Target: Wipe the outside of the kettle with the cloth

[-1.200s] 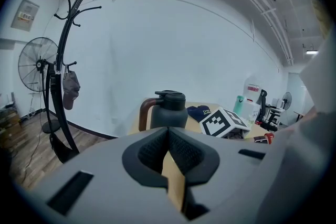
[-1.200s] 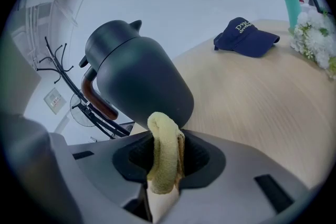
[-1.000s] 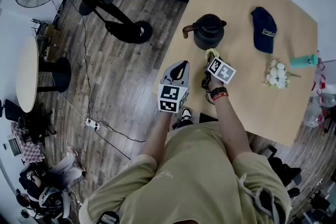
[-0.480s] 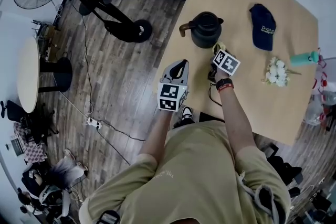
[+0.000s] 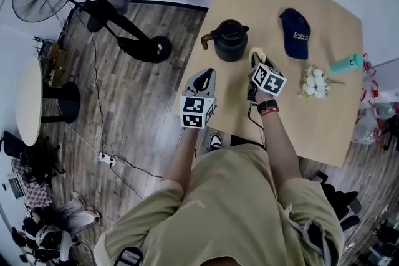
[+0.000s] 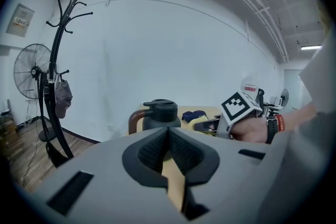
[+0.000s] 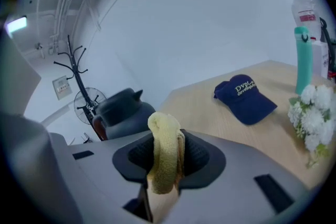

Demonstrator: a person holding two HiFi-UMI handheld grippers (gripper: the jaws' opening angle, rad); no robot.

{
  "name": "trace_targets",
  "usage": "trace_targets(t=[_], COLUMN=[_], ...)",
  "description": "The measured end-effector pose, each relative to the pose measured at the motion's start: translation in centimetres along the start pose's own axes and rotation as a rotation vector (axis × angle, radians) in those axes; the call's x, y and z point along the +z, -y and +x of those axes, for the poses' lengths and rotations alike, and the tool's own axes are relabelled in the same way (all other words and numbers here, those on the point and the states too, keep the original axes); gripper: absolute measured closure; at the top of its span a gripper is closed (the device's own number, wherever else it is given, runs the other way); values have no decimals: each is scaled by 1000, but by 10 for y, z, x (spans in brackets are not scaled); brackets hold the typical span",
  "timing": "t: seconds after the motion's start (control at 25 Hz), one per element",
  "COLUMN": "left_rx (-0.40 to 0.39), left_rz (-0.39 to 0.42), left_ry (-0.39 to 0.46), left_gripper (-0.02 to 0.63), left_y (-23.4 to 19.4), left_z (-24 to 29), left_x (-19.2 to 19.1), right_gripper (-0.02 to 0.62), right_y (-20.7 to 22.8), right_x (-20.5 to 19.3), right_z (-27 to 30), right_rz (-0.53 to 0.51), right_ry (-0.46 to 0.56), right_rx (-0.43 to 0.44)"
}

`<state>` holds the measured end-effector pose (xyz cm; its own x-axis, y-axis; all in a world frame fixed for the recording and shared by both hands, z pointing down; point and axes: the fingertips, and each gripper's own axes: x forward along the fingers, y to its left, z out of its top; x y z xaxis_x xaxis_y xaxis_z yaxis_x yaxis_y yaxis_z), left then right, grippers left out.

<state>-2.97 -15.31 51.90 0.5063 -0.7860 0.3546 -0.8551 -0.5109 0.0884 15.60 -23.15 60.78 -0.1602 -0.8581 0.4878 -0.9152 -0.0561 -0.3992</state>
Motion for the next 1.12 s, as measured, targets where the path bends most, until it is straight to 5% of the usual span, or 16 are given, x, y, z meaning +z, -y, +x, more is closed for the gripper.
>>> trace_targets(t=[0.36, 0.76, 1.12], left_rx=[-31, -31, -13], left_rz=[43, 56, 61], left_ry=[121, 201, 240], left_gripper=[584, 584, 584], left_y=[23, 46, 49], left_z=[-37, -84, -99], left_x=[47, 68, 74], right_gripper=[469, 471, 472], right_y=[-41, -89, -87], right_x=[48, 60, 52], right_z=[-122, -217, -236], right_rz=[-171, -402, -420], right_ry=[190, 349, 367], right_rx=[94, 108, 86])
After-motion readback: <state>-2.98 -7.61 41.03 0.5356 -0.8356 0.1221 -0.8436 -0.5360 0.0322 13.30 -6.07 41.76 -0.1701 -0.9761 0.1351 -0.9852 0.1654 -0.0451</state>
